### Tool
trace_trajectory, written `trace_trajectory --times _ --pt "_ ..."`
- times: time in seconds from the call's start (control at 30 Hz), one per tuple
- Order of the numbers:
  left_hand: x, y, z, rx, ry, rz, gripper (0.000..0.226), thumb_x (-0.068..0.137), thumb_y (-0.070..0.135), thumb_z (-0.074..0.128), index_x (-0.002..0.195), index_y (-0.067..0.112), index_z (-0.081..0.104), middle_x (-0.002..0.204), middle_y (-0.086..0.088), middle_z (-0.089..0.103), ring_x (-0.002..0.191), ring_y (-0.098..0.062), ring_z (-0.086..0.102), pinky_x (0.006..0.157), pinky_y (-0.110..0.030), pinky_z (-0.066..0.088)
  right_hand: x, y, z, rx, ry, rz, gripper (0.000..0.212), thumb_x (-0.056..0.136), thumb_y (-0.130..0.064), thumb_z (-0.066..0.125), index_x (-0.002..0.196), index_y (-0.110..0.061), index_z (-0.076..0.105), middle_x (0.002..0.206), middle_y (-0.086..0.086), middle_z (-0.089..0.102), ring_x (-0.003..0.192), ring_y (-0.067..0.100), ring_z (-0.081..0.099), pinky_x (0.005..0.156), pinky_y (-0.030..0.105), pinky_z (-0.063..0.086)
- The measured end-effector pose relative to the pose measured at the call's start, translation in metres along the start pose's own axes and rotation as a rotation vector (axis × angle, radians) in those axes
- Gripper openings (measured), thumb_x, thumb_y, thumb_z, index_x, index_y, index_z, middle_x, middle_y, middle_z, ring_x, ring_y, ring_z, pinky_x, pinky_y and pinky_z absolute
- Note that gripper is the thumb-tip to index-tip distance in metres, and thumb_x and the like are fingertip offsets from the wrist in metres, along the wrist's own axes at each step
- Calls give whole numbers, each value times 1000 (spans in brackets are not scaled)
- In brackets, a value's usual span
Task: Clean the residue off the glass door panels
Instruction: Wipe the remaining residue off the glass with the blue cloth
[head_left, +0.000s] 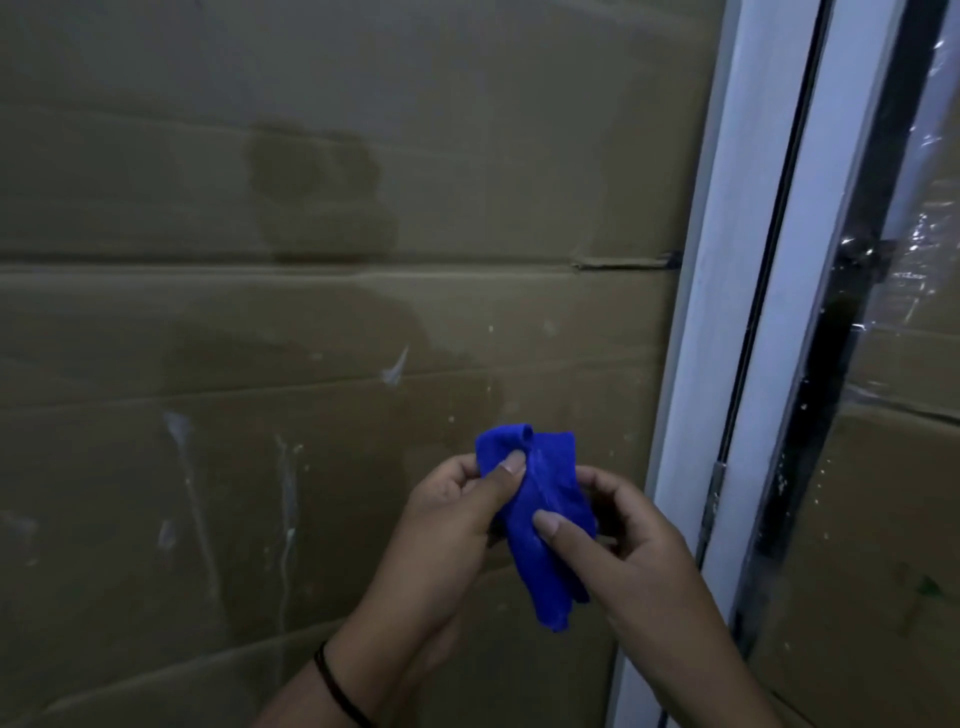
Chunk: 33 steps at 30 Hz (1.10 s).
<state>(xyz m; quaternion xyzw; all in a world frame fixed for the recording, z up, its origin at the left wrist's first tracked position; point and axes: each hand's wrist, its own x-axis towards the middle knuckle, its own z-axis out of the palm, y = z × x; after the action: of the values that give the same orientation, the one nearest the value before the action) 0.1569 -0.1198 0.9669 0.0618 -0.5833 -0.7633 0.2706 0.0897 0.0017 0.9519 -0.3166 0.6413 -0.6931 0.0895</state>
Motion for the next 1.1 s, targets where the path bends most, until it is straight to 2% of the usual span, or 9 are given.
trace_trajectory --times 0.1,0.33,0.5,0.6,0.7,0.77,0.9,1.03,1.1 --pt "-5 -2 -7 51 -103 -12 31 77 35 64 97 13 70 94 -11 74 81 -18 68 66 -24 52 -9 -2 -2 -5 -111 19 54 61 -44 71 114 -34 62 102 -13 70 93 5 67 73 19 54" --pt "-6 -7 -6 6 -281 -124 24 85 27 60 104 17 72 103 -12 72 94 -22 69 74 -28 54 -15 5 -2 40 -147 37 25 79 -20 71 93 -41 69 91 -3 73 86 12 70 71 24 56" --pt "13 -3 7 472 11 247 28 85 11 69 106 29 64 107 3 67 87 10 62 72 -6 45 18 11 -32 -57 218 -26 9 81 -21 70 82 -30 68 77 -9 70 70 6 67 55 22 53" --pt "26 5 2 955 133 684 14 85 24 66 98 24 70 97 8 66 89 0 58 80 -12 41 55 16 -59 -294 514 -216 10 83 -21 67 86 -27 60 76 -9 62 66 -2 58 51 12 44" --pt "38 8 -7 1184 244 876 26 84 32 54 93 17 73 89 4 63 84 -13 56 78 -22 39 92 20 -79 -568 695 -347 18 85 -19 65 100 -21 57 87 -7 55 65 0 50 49 18 34" --pt "42 9 -14 1210 332 927 26 83 31 53 91 15 73 87 3 62 81 -17 56 77 -25 39 114 25 -86 -690 723 -403 22 85 -11 63 105 -15 57 92 -6 47 63 4 45 51 16 30" --pt "47 9 -32 1295 474 973 25 85 30 53 91 14 72 87 2 60 82 -18 53 79 -24 35 142 36 -82 -786 683 -414 8 83 0 59 89 -4 56 85 5 44 61 14 39 49 24 20" --pt "47 10 -44 1329 606 1014 23 84 26 55 90 12 72 87 -3 60 84 -22 53 80 -23 34 141 47 -67 -643 731 -474 13 79 9 58 89 2 60 88 14 52 68 11 39 63 1 31" --pt "48 10 -49 1332 643 1015 24 85 25 55 91 10 73 87 -5 61 84 -25 54 81 -26 35 131 54 -47 -617 689 -491 15 79 8 60 91 -2 61 90 9 53 68 7 41 62 2 33"
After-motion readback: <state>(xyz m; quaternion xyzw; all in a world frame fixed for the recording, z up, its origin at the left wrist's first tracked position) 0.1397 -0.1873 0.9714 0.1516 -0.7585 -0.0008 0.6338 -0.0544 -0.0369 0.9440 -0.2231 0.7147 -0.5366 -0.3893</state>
